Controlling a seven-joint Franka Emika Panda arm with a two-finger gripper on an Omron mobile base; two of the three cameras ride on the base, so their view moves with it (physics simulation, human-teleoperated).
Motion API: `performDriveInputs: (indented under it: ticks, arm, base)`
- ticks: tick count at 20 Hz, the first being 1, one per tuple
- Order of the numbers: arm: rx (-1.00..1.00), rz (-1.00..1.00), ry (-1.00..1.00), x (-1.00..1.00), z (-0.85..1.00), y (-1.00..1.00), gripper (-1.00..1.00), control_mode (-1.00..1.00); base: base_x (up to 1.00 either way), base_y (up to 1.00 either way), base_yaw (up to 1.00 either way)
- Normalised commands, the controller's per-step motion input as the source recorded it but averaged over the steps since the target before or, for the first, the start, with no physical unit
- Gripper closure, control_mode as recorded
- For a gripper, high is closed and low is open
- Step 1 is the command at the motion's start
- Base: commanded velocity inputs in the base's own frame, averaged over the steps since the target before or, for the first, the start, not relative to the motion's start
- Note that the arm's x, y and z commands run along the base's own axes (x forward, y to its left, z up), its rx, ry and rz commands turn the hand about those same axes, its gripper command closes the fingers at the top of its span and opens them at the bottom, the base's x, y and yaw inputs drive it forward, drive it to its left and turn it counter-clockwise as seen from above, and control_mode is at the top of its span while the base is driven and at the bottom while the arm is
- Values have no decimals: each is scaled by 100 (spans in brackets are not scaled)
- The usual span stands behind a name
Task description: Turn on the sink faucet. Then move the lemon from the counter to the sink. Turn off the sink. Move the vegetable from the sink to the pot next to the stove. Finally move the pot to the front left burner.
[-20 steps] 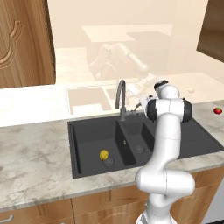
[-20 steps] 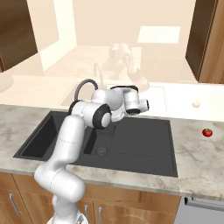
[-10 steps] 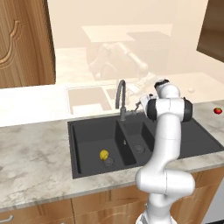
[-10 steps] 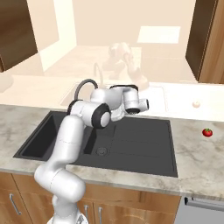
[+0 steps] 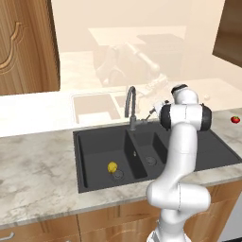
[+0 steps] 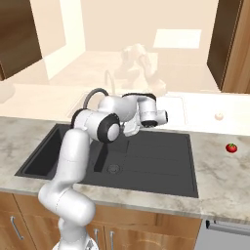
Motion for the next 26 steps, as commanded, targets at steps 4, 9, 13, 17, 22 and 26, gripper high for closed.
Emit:
performDriveInputs:
  ticks: [4,9,13,17,22,26]
  arm:
    - [0,0,-7,-61,30,0,-100,-100]
    - [0,-1,-6,-68,38,2,-100,-100]
    - [0,-3,-4,-72,40,14,-100,-100]
    - [0,-4,0,-71,33,24,-100,-100]
    - [-1,-4,0,-69,22,34,-100,-100]
    - [-4,-3,3,-64,18,41,-100,-100]
  base:
    - [0,0,0]
    - [0,0,0]
    - [0,0,0]
    - [0,0,0]
    - [0,0,0]
    - [0,0,0]
